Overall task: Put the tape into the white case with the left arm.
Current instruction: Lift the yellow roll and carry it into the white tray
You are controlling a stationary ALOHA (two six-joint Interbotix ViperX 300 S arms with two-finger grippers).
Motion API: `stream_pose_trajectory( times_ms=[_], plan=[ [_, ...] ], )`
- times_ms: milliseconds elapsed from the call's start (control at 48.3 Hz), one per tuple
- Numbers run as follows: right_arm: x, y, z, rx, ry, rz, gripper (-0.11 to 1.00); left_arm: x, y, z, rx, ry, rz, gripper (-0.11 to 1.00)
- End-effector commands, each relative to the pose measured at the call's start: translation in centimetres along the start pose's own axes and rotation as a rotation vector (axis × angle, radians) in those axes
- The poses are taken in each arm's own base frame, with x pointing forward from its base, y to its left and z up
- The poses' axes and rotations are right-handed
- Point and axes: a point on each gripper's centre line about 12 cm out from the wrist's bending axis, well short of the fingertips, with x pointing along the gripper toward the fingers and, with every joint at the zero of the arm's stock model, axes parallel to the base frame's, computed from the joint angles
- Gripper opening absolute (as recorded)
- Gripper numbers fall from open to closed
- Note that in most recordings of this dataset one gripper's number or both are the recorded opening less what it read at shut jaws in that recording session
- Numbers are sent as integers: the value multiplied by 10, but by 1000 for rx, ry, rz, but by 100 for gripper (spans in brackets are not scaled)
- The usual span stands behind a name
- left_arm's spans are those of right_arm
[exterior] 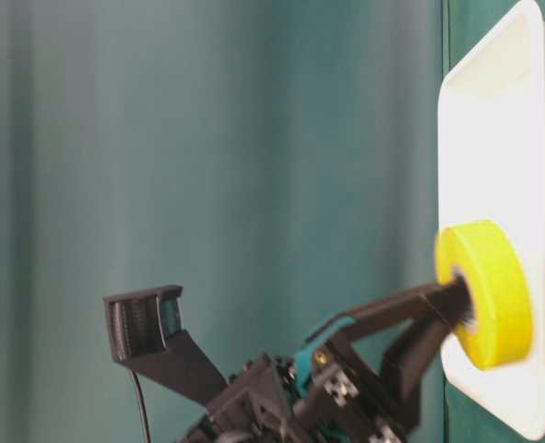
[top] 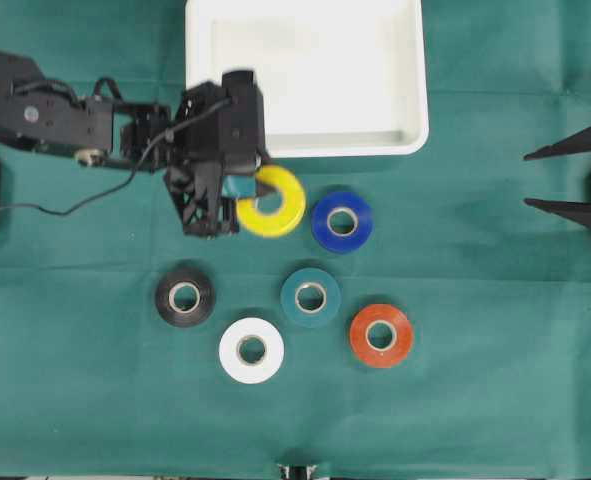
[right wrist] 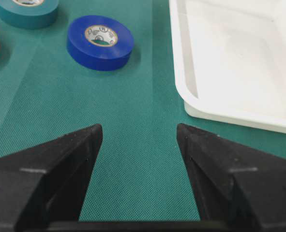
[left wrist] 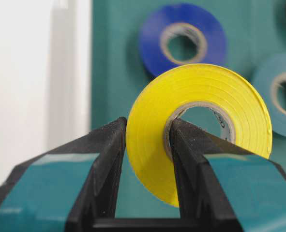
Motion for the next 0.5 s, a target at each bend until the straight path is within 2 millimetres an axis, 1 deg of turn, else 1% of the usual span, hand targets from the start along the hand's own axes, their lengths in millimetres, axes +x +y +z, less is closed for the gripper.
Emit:
stream_pose_trajectory(
  times_ms=[0, 124, 249, 373, 477],
  plan=[
    [1, 0, 5, 1, -14, 1, 99, -6, 11, 19, 9, -52, 23, 26],
    [1, 0, 5, 2, -12, -1, 99, -4, 27, 23, 24, -57, 53, 26],
    [1, 0, 5, 1, -14, 1, 99, 3, 46, 26, 34, -51, 90, 26],
    [1, 0, 5, 1, -14, 1, 99, 13, 67, 24, 34, -30, 125, 26],
    [1, -1, 5, 2, -14, -1, 99, 23, 80, 23, 39, -13, 144, 26]
  ],
)
